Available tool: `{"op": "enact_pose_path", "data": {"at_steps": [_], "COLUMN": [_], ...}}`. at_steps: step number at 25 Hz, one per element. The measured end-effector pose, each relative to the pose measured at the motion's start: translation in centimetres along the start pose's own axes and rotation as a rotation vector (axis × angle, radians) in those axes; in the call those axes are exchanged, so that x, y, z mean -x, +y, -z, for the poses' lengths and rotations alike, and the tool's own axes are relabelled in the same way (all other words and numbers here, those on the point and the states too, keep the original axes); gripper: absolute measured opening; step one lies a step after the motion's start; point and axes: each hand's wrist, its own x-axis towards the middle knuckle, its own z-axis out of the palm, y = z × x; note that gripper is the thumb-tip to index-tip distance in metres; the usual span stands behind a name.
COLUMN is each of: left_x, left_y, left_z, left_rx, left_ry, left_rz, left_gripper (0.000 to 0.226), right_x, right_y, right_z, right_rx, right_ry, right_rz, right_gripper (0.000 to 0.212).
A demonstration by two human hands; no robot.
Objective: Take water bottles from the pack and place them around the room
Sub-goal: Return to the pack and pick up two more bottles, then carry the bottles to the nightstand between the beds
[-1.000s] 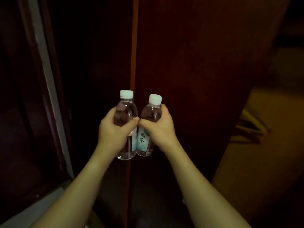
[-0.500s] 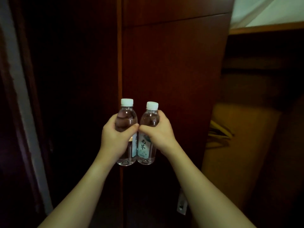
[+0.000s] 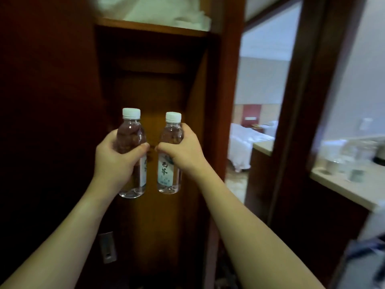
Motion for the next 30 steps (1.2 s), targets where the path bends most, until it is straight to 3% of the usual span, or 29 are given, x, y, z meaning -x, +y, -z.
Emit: {"op": "enact_pose_path", "data": {"at_steps": [7,14,22,30], "left_x": [3.2,10.6,17.7,19.2], "left_y": [3.9,9.7,15.3,16.7], "left_z": [-25.7,-48.4,-65.2,-77.7], "left_rx": [0.316,0.605,0.846,0.989], "left_ry": [-0.301,-0.551,-0.875,-1.022], "left_rz": [0.029,0.104,0.124,0.092], "left_gripper": [0.035,0.036,0.025,0.038], "right_x": [5.0,14.6,23.2,24.1], "right_y": [2.1,-0.6,-2.6,-1.1], "right_z": [25.7,47.7,61.8,69.3], "right_rx": [0.202,0.469,0.671,0.839], "right_ry": [0.389,0.726,1.017,1.216], "right_rz": [-0.071,-0.107,-0.219,-0.215], "right_gripper": [0.045,0.037,0.035,0.033]}}
